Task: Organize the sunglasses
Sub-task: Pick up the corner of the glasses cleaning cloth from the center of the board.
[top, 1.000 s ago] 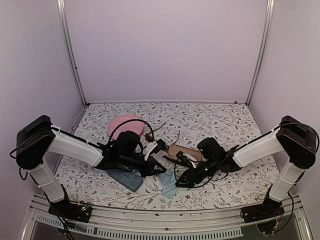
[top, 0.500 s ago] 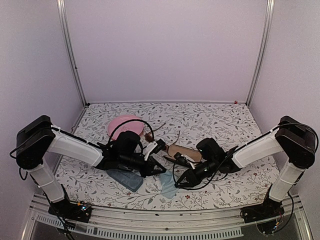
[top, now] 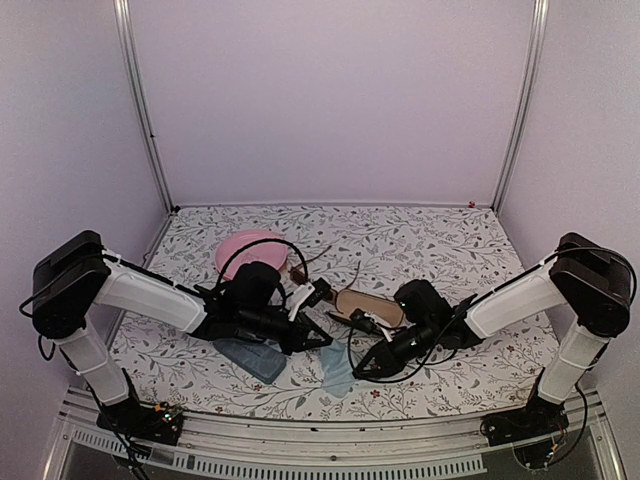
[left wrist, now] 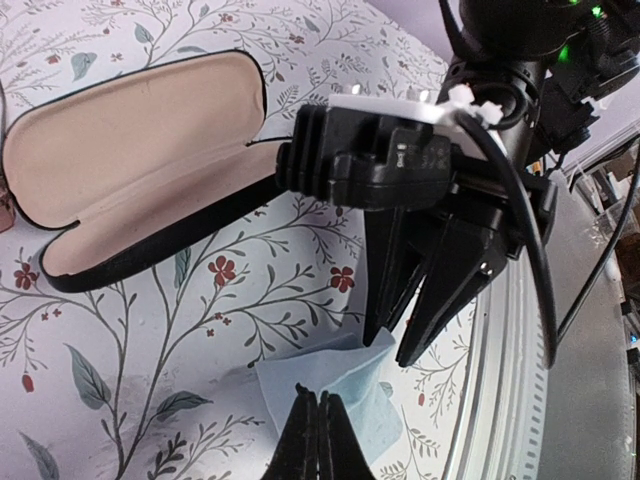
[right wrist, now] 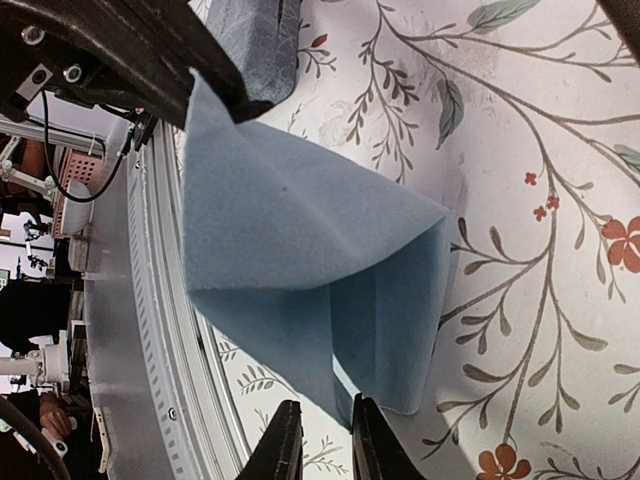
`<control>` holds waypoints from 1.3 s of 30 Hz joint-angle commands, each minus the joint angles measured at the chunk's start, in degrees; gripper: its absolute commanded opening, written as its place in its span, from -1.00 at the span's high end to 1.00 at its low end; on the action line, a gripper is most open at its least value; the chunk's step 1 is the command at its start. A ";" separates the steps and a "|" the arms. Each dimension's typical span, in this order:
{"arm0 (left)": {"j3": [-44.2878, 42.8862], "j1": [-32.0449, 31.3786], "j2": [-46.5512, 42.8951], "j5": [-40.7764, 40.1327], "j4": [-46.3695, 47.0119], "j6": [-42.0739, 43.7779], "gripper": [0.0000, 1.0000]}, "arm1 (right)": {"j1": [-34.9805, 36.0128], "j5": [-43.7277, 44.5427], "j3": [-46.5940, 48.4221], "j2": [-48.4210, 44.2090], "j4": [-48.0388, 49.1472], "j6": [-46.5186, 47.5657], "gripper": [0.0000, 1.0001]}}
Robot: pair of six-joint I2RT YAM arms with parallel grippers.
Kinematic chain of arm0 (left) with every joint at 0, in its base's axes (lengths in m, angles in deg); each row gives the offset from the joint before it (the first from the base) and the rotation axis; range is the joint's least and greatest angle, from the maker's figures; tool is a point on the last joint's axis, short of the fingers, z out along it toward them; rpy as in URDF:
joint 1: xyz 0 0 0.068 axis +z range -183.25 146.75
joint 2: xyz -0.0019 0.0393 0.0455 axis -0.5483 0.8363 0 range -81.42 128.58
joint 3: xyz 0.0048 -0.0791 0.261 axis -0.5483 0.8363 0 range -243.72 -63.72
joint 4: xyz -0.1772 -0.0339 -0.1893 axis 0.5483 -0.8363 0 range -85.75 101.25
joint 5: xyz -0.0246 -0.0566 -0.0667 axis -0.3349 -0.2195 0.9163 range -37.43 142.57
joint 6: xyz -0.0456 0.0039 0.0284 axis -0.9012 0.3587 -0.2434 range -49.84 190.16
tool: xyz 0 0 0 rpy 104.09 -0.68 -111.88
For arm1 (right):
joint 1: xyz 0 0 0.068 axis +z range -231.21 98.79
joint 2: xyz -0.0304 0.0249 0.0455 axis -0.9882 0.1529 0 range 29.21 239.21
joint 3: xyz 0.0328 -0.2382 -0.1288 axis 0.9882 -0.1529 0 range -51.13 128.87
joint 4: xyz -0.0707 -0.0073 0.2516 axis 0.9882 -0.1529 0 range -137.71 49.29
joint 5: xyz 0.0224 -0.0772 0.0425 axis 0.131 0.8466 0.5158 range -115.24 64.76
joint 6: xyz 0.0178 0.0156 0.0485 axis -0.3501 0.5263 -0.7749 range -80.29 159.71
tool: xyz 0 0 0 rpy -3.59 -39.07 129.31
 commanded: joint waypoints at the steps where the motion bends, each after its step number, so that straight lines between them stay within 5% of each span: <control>1: -0.10 0.63 -0.67 -0.31 -0.20 -0.07 1.00 | 0.22 -1.36 -0.69 0.65 2.08 0.10 0.60; 25: 0.40 0.61 -1.61 -0.39 -0.41 -0.02 1.00 | 0.22 -1.37 -1.25 -1.10 3.03 -0.75 1.00; 39: -0.89 -0.64 -9.68 -0.81 -6.86 1.90 1.00 | 0.01 8.52 10.06 -11.67 -28.28 8.65 1.00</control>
